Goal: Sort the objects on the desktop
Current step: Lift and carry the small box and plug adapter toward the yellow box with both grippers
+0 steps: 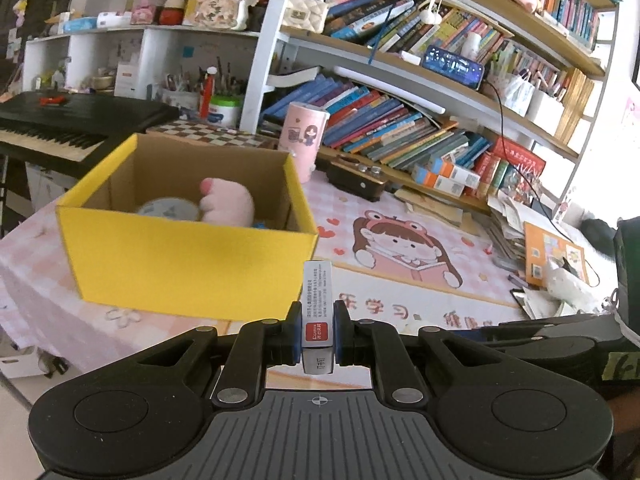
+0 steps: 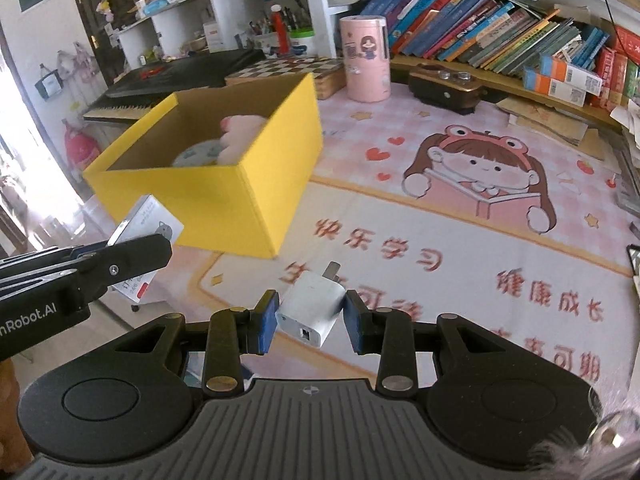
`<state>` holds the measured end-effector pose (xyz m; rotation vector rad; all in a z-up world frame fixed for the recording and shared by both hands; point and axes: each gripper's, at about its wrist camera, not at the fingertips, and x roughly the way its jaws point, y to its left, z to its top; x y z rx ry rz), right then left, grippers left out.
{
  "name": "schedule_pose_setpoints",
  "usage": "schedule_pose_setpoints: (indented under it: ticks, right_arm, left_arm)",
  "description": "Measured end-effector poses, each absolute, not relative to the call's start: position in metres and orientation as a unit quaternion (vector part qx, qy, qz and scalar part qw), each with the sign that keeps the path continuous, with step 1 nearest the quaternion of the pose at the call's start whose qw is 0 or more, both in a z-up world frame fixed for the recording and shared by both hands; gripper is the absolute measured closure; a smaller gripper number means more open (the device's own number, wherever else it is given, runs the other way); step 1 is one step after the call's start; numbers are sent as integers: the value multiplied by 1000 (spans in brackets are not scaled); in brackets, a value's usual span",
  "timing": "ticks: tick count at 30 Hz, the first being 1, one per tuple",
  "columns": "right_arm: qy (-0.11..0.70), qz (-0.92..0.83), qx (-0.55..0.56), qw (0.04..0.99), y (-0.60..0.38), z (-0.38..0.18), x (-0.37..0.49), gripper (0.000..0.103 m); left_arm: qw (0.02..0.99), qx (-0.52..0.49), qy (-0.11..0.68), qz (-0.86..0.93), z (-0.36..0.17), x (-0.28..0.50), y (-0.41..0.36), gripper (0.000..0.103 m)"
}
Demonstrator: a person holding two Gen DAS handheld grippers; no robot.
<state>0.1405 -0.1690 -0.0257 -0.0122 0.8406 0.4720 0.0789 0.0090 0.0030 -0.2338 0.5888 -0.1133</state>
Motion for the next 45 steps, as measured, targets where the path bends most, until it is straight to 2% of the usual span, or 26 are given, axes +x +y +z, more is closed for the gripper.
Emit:
schedule_pose_setpoints:
  ticks: [9,23,45]
  right_arm:
    - [416,229,1,880,-139,-34,101,70]
    - [418,236,-9,877,-110,-31,65,70]
    - [412,250,-27,876,-91,-26,48,70]
  left_arm:
    - [938,-114,325,-45,-9,46,40,90]
    - [943,-130,305,-43,-6,10,63,90]
    - [946,-141,290,-41,-4,-6,75,90]
